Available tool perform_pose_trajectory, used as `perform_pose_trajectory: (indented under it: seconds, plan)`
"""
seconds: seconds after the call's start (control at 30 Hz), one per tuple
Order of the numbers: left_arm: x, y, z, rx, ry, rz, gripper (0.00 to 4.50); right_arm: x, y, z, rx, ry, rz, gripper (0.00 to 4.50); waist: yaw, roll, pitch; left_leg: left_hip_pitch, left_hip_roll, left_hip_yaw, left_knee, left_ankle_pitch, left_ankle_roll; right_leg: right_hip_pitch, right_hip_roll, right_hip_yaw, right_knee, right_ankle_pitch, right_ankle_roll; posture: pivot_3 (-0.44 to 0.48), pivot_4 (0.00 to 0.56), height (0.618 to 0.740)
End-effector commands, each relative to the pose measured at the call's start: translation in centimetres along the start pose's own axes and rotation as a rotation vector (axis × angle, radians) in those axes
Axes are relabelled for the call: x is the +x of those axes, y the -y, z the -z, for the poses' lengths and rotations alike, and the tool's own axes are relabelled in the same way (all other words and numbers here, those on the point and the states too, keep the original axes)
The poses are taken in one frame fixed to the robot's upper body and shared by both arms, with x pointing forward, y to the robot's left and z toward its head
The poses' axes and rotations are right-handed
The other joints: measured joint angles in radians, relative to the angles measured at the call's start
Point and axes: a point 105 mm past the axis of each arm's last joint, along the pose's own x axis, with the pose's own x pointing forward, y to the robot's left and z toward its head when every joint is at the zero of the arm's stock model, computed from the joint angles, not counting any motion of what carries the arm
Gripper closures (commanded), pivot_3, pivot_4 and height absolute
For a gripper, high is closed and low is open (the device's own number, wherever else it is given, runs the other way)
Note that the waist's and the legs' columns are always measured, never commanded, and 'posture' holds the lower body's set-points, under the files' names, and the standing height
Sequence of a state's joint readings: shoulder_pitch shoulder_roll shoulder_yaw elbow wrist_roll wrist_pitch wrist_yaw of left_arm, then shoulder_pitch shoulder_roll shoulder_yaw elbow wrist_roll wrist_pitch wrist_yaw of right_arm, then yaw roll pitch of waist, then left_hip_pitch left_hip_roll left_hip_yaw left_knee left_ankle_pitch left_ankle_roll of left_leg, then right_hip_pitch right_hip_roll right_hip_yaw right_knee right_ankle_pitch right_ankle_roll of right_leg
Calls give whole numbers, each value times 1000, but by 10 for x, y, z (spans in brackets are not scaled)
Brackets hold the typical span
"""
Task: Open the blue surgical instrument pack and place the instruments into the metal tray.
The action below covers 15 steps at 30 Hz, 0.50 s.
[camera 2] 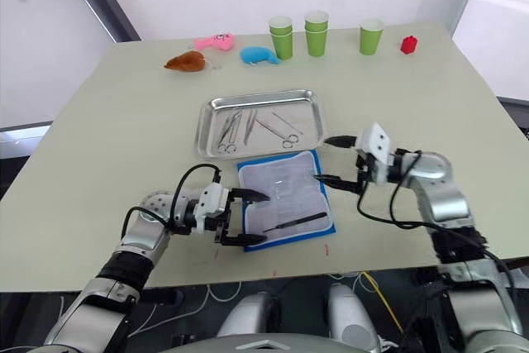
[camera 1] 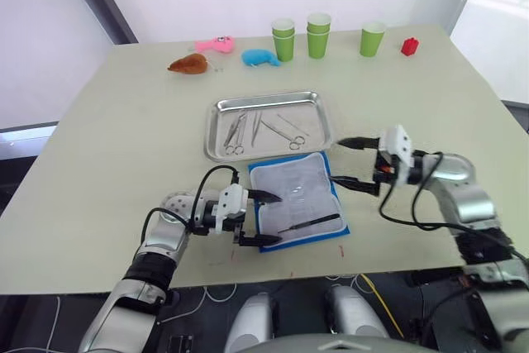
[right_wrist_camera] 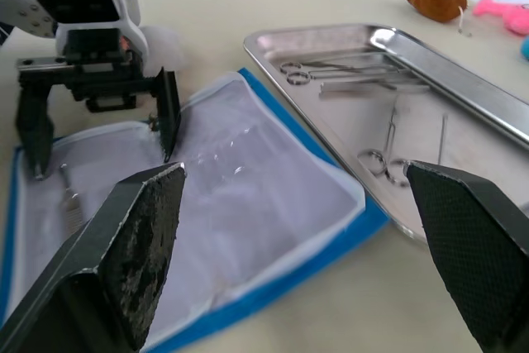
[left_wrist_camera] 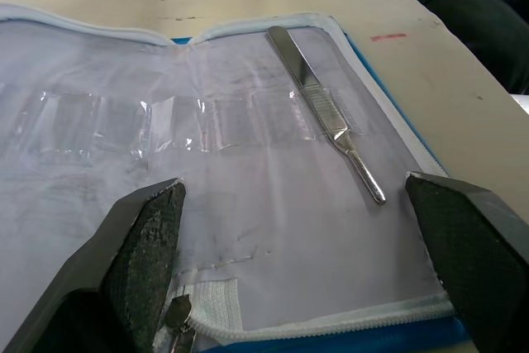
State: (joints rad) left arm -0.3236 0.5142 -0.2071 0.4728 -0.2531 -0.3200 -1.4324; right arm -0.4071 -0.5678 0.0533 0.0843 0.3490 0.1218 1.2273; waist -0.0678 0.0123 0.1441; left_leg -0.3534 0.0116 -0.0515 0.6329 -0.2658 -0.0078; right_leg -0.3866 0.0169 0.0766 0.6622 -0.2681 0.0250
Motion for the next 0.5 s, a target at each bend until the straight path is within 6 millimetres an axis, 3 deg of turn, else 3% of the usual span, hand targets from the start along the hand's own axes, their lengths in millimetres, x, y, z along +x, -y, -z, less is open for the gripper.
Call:
perform_pose_trajectory:
  seconds: [0.03, 0.4, 0.5]
  plan:
    - [-6, 29, 50, -191, -160, 49, 0, -22, -14, -25, -55, 41, -92, 78, -1, 0, 0, 0, 0, 0, 0, 0, 0, 0, 0, 0, 0, 0, 0, 0, 150, 740]
    - [-10, 28, 45, -177, -165, 68, 0, -89, -34, -49, -67, -19, -190, 78, 1, -3, 2, -6, 0, -1, 0, 0, 0, -1, 0, -3, -1, -2, -3, 0, 150, 740]
    - [-12, 28, 44, -174, -165, 74, 0, -99, -36, -56, -66, -36, -195, 78, -1, -3, 2, -7, 0, -1, 0, 0, 0, -1, 0, -4, -1, -1, -1, 0, 150, 740]
